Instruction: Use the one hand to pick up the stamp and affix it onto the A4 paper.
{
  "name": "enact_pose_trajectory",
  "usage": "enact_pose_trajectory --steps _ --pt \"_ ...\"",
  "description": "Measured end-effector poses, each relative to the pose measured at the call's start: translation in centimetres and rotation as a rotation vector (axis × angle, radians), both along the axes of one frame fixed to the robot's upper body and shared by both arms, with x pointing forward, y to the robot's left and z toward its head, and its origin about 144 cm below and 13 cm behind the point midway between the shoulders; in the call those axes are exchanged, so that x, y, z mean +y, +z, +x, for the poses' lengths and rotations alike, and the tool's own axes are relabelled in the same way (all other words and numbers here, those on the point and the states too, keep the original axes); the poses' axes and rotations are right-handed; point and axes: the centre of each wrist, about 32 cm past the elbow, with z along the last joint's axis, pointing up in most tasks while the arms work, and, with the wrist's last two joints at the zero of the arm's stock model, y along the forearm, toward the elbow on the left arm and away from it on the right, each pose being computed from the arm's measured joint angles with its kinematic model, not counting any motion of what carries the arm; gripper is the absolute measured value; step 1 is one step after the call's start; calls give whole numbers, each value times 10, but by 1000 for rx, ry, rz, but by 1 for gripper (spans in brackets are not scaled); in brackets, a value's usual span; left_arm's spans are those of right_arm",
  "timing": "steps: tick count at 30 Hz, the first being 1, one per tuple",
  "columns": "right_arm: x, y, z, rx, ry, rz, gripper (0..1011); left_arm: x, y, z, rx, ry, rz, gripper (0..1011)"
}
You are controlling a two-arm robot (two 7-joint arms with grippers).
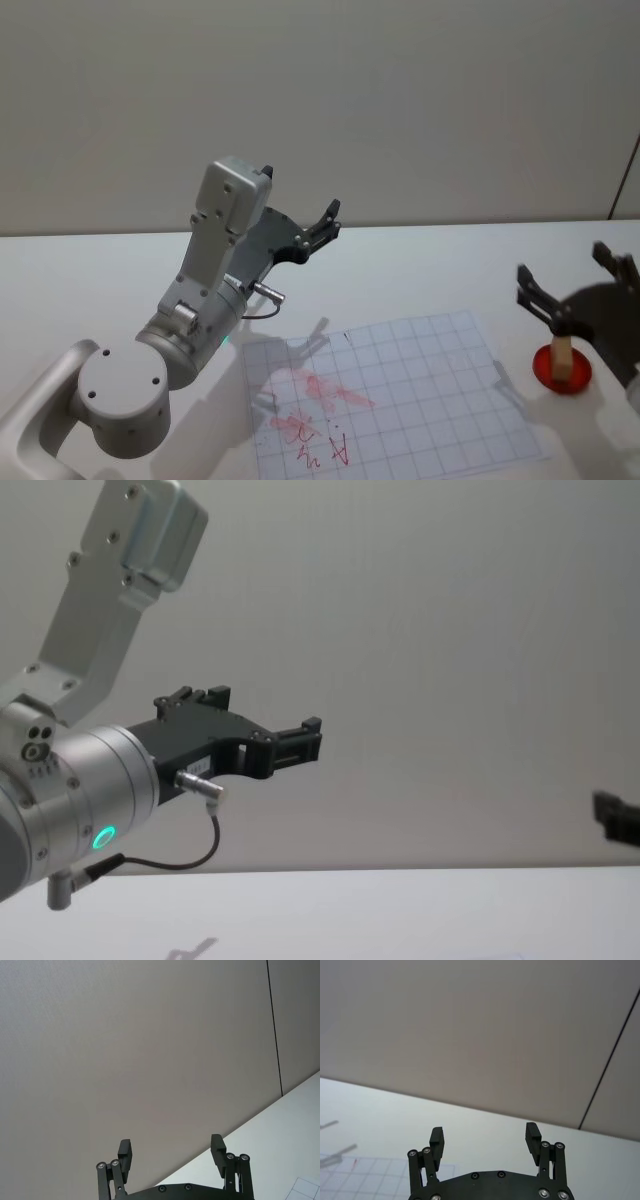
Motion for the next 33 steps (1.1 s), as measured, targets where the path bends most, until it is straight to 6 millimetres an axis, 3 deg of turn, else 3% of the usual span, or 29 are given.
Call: enact_pose_trajectory --steps 8,15,33 --pt "-8 -14 -21 84 -62 -50 1001 0 0 0 0 0 0 1001" --pt "-14 -25 -27 147 -86 -64 1001 0 0 0 0 0 0 1001" --pt "-13 -42 -6 231 -48 -64 1001 0 0 0 0 0 0 1001"
